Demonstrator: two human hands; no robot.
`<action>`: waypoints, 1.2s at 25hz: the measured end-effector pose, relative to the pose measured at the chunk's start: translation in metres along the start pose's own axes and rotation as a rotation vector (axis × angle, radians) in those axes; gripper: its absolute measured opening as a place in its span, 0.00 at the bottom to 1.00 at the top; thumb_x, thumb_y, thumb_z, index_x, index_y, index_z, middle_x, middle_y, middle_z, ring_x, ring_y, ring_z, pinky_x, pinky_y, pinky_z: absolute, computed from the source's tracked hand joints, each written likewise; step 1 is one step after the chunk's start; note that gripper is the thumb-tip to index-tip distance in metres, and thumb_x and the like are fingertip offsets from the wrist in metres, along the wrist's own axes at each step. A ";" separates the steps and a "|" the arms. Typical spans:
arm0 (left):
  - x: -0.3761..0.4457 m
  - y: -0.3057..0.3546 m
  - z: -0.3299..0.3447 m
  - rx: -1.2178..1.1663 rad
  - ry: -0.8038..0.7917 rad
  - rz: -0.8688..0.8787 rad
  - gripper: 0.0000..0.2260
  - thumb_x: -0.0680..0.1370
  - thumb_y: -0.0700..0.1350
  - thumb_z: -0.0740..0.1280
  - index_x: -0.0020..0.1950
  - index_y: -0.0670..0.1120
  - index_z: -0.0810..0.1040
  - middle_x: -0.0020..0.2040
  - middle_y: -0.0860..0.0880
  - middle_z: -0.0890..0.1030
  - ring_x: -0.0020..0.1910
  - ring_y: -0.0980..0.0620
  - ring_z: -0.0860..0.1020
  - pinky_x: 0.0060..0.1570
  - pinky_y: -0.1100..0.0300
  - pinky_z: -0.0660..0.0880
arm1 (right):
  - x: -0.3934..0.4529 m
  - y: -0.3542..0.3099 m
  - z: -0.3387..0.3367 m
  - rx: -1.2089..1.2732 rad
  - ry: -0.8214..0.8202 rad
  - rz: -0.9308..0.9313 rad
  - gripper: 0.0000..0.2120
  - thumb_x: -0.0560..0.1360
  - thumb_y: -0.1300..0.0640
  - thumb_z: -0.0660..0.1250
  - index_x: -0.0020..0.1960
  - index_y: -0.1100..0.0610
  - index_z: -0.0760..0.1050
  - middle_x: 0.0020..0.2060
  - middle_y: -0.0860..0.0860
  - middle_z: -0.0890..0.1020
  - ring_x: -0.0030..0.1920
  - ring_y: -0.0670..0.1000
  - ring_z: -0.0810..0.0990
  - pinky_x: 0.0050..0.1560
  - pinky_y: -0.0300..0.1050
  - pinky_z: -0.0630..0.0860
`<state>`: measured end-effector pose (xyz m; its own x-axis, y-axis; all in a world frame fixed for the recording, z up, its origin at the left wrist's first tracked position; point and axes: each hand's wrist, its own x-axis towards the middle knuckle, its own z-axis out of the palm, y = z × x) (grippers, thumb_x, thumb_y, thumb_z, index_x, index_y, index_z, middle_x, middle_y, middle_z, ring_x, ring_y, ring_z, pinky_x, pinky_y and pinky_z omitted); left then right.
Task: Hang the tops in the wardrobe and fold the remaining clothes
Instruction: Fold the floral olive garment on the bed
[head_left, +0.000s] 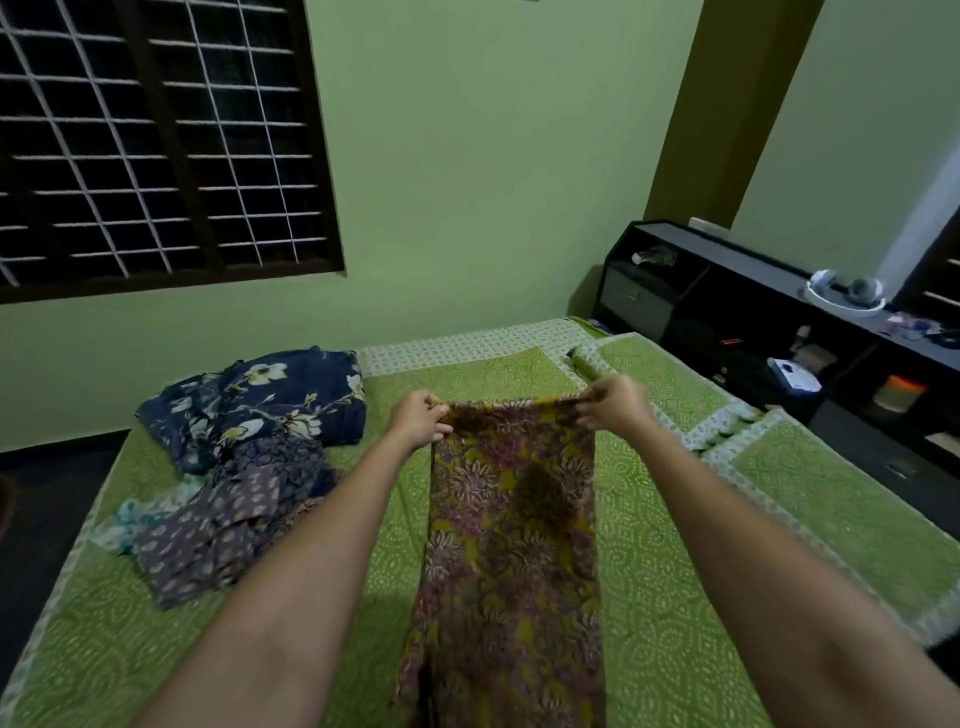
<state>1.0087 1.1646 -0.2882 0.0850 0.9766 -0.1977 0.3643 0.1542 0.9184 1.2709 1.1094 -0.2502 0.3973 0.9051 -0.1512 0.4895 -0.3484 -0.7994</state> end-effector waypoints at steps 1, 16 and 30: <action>0.033 0.002 0.010 0.028 0.036 0.002 0.02 0.81 0.37 0.60 0.52 0.41 0.67 0.62 0.38 0.76 0.50 0.42 0.81 0.45 0.51 0.78 | 0.029 0.002 0.007 -0.019 0.037 -0.014 0.08 0.78 0.70 0.62 0.54 0.68 0.76 0.35 0.55 0.82 0.29 0.49 0.81 0.38 0.47 0.82; 0.128 -0.084 0.042 0.225 0.193 0.242 0.06 0.73 0.44 0.72 0.45 0.48 0.76 0.44 0.48 0.83 0.44 0.47 0.82 0.43 0.51 0.79 | 0.133 0.073 0.070 -0.228 0.121 -0.380 0.04 0.72 0.64 0.71 0.44 0.64 0.81 0.38 0.55 0.81 0.39 0.50 0.74 0.35 0.40 0.59; 0.046 -0.420 0.183 1.218 -0.496 0.318 0.15 0.61 0.36 0.75 0.45 0.48 0.82 0.44 0.50 0.81 0.49 0.47 0.77 0.43 0.56 0.75 | 0.070 0.453 0.265 -0.846 -0.676 -0.255 0.07 0.73 0.53 0.67 0.50 0.51 0.82 0.52 0.47 0.82 0.54 0.52 0.76 0.51 0.46 0.74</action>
<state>1.0294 1.1170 -0.7457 0.5473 0.7482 -0.3750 0.8282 -0.5488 0.1138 1.3152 1.0796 -0.7768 -0.1690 0.8304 -0.5309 0.9704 0.0459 -0.2371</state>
